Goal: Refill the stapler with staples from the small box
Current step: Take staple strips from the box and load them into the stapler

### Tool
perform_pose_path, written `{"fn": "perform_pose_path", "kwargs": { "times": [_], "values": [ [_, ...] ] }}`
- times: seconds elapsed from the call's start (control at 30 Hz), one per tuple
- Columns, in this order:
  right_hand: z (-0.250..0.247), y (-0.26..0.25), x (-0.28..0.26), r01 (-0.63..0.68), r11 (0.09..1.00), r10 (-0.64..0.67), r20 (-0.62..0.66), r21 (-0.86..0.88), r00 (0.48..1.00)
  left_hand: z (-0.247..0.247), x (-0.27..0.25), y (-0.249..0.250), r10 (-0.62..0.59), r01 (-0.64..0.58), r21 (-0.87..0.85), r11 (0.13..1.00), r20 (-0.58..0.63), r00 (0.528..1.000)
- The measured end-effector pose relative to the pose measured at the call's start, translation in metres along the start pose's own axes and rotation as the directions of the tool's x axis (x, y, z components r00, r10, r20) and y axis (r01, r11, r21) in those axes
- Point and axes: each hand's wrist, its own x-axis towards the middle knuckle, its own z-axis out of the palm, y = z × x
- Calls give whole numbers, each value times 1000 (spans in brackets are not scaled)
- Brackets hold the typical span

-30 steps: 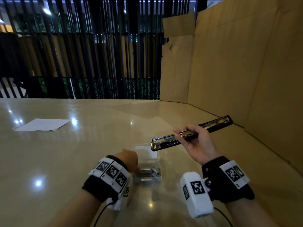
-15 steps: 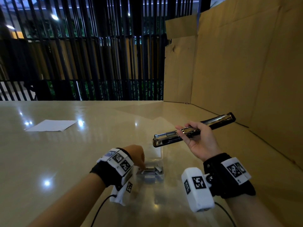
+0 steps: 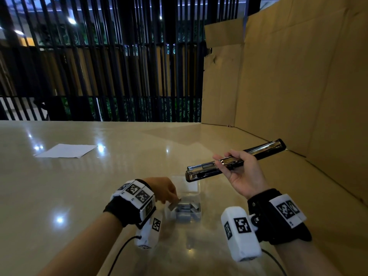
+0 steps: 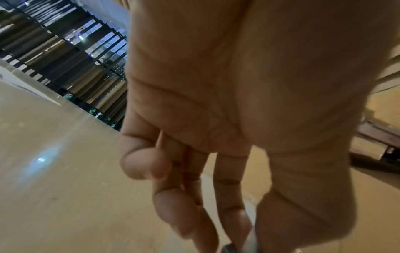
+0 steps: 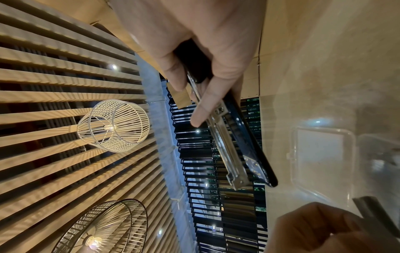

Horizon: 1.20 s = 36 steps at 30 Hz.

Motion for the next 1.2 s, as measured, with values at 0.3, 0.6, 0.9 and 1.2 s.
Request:
{"fn": "perform_pose_path", "kwargs": {
  "times": [0.3, 0.6, 0.9, 1.2],
  "values": [
    [2, 0, -1, 5, 1000, -5, -13, -9, 1000, 3, 1, 6, 26, -22, 82, 996, -59, 998],
    [0, -1, 0, 26, 1000, -26, -14, -8, 1000, 4, -4, 7, 146, -121, 113, 986, -255, 956],
    [-3, -1, 1, 9, 1000, -8, -21, 16, 1000, -3, -15, -5, 115, -221, -210, 952, -424, 898],
    [-5, 5, 6, -5, 1000, 6, -33, 5, 999, -20, -53, 19, 150, -531, -237, 814, -797, 586]
  ]
}}
